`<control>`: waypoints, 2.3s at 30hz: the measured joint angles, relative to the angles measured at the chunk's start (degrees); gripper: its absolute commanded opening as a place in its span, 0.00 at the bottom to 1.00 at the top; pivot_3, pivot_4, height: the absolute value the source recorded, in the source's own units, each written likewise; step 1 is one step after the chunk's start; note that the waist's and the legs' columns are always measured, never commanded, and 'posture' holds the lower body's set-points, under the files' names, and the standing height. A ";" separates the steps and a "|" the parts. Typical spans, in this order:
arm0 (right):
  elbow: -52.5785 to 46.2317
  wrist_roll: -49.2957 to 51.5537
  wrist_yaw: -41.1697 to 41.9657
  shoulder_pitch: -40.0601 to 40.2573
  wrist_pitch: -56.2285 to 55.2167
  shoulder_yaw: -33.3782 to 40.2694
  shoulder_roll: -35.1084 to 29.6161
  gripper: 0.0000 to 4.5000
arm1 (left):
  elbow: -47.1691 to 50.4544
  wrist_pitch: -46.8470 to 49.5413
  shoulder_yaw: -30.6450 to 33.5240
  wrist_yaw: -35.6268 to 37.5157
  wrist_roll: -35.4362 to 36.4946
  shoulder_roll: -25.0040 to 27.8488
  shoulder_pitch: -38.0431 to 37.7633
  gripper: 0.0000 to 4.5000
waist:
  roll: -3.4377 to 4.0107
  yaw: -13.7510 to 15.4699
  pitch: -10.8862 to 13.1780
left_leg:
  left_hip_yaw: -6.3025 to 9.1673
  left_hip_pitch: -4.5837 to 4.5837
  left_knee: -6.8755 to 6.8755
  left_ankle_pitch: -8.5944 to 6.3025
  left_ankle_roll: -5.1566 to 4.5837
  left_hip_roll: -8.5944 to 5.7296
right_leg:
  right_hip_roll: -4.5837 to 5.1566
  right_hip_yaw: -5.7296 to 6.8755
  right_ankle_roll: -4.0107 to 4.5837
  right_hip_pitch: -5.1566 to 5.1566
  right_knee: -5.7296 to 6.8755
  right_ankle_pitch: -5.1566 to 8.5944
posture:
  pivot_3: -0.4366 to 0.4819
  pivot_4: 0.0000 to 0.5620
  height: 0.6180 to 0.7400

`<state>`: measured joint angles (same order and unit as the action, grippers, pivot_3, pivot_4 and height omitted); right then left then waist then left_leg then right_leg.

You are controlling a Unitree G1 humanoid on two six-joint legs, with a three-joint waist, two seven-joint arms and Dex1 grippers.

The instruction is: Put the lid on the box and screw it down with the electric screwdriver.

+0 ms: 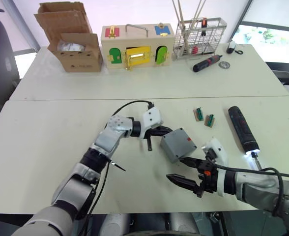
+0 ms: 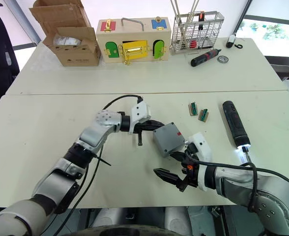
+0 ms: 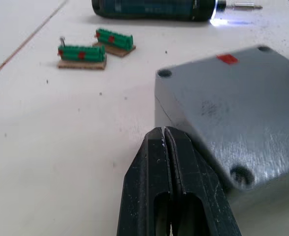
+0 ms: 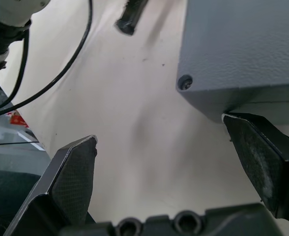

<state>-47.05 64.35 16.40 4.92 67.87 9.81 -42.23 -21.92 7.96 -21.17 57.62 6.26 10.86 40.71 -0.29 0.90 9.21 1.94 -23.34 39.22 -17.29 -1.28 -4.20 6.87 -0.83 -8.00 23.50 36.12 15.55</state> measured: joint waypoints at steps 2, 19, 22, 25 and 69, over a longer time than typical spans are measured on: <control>-0.26 0.06 0.42 1.38 -0.25 1.48 -2.80 1.00 | -1.49 -0.88 0.87 -1.04 -0.32 0.51 0.72 0.00 | 0.00 -0.10 0.00 | -0.01 0.00 -0.01 -0.01 -0.01 0.00 | -0.01 0.00 0.00 0.01 0.00 0.00 | 0.48 0.27 0.98; 11.80 -22.16 20.67 -2.65 -16.29 -4.22 -17.96 1.00 | 25.67 15.95 1.76 7.68 4.98 16.18 -13.03 0.00 | -0.01 -0.02 -0.01 | 0.02 0.02 -0.01 0.00 0.00 0.06 | -0.03 0.00 0.00 -0.01 0.01 0.01 | 0.48 0.27 0.98; 13.14 -24.45 23.01 -4.75 -17.83 -7.32 -17.53 1.00 | 27.42 17.90 1.10 7.30 5.50 15.81 -13.37 0.00 | -0.01 -0.08 -0.01 | 0.00 0.02 0.00 0.00 0.00 0.04 | -0.02 -0.01 0.00 -0.02 -0.01 0.01 | 0.48 0.27 0.98; 13.51 -25.32 24.89 -6.41 -18.20 -9.66 -17.11 1.00 | 27.34 17.95 -0.34 5.77 5.45 13.29 -13.35 0.00 | -0.01 0.04 -0.01 | 0.00 0.01 0.01 0.00 0.00 0.03 | -0.01 -0.01 0.00 -0.02 -0.01 0.01 | 0.48 0.27 0.98; 42.83 -43.47 6.01 -21.91 -41.31 -1.35 13.01 0.43 | 38.36 36.08 19.12 -14.94 24.81 7.52 -14.48 0.00 | -0.02 -0.43 -0.03 | -0.03 0.01 -0.07 0.07 0.14 0.00 | -0.04 -0.02 -0.01 0.19 0.22 0.00 | 0.48 0.27 0.98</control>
<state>-4.22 20.89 22.41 -16.99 26.56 8.46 -29.22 16.44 44.05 -2.05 42.68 31.08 18.39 26.23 -0.31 0.47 9.17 1.92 -23.33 39.14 -17.22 -1.14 -4.20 6.83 -0.86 -8.01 23.69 36.34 15.55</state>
